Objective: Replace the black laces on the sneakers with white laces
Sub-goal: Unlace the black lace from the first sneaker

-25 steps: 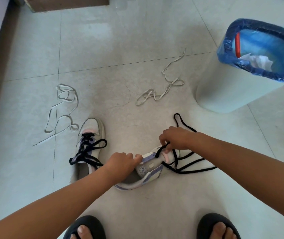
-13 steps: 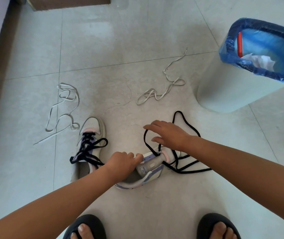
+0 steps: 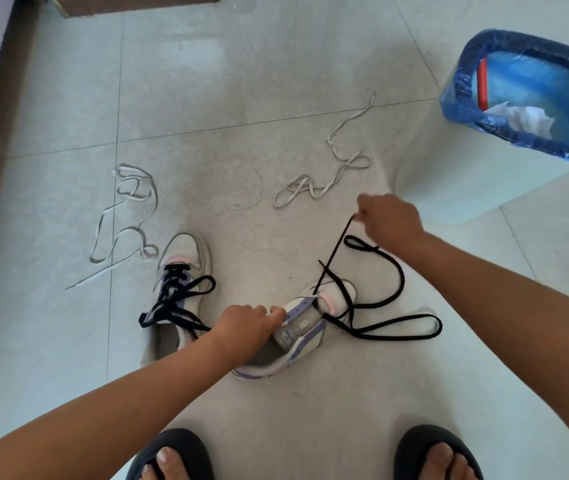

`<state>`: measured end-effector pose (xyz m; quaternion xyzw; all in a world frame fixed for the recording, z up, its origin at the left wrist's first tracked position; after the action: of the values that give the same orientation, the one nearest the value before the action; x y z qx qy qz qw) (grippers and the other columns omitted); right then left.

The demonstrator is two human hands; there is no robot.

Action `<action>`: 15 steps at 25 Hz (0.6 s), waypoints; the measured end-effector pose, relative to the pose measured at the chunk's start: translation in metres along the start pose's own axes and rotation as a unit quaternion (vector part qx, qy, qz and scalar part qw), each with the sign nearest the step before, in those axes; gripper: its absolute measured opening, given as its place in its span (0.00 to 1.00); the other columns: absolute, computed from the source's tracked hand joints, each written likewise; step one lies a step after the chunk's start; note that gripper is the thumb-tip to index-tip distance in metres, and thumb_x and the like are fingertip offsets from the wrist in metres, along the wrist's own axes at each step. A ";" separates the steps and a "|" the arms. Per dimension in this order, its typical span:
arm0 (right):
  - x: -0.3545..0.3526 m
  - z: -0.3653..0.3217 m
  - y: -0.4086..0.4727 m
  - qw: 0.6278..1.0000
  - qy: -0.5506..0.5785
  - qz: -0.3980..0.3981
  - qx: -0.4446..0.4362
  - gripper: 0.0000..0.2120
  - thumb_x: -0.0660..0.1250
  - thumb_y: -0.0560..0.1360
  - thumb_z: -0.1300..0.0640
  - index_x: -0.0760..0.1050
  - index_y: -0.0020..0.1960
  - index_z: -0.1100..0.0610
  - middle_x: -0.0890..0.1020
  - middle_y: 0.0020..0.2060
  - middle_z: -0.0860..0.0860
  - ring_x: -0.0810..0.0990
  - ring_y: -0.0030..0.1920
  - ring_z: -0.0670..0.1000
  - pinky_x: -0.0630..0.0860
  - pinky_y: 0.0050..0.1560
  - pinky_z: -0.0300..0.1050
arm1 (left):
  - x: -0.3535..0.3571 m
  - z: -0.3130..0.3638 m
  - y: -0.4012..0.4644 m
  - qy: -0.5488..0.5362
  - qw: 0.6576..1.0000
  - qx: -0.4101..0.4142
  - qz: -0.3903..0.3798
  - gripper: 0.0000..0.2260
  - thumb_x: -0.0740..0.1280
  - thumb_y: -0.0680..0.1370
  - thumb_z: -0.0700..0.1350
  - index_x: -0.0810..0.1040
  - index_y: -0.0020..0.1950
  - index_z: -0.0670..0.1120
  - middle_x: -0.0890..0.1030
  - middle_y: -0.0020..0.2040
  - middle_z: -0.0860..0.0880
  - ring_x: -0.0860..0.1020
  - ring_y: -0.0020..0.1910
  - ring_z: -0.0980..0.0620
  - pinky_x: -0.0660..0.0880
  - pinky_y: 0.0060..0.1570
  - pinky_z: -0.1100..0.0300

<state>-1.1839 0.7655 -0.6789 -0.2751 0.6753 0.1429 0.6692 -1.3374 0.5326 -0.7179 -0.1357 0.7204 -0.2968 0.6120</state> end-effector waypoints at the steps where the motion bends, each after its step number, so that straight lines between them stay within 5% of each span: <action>1: -0.009 0.006 0.007 0.998 0.011 0.054 0.036 0.07 0.59 0.79 0.55 0.71 0.53 0.58 0.79 0.48 0.58 0.77 0.50 0.60 0.63 0.38 0.46 | 0.000 0.000 0.000 -0.001 1.000 -0.005 -0.003 0.20 0.57 0.80 0.40 0.56 0.71 0.43 0.75 0.55 0.43 0.78 0.48 0.43 0.57 0.26 0.57; 4: -0.021 -0.009 0.020 0.991 0.035 0.122 0.035 0.06 0.58 0.80 0.58 0.71 0.54 0.59 0.79 0.47 0.58 0.77 0.47 0.61 0.62 0.35 0.47 | -0.004 0.001 0.002 -0.016 0.999 -0.028 -0.015 0.21 0.57 0.80 0.39 0.55 0.71 0.41 0.75 0.56 0.43 0.78 0.48 0.42 0.58 0.26 0.58; 9: -0.022 -0.033 0.030 0.980 0.132 0.114 0.100 0.04 0.58 0.79 0.60 0.70 0.51 0.57 0.75 0.42 0.52 0.72 0.40 0.55 0.58 0.34 0.43 | -0.005 0.009 0.005 -0.031 0.997 -0.066 -0.030 0.24 0.59 0.79 0.39 0.53 0.72 0.41 0.76 0.56 0.43 0.79 0.48 0.43 0.67 0.36 0.55; 15: -0.035 -0.077 0.037 0.833 0.523 0.137 0.115 0.11 0.63 0.77 0.61 0.64 0.38 0.57 0.67 0.29 0.46 0.65 0.32 0.47 0.63 0.34 0.39 | -0.011 0.023 0.011 -0.037 0.995 -0.086 -0.042 0.25 0.62 0.77 0.36 0.54 0.70 0.39 0.78 0.51 0.44 0.80 0.44 0.44 0.57 0.24 0.58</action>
<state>-1.2699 0.7580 -0.6463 -0.1339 0.9669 -0.0106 0.2169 -1.3107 0.5414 -0.7179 -0.2293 0.7135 -0.2541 0.6114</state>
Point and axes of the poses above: each hand's wrist, its own y-axis towards the middle knuckle, its own x-axis out of the palm, z = x × y, the point moved 2 cm from there along y, towards the middle knuckle
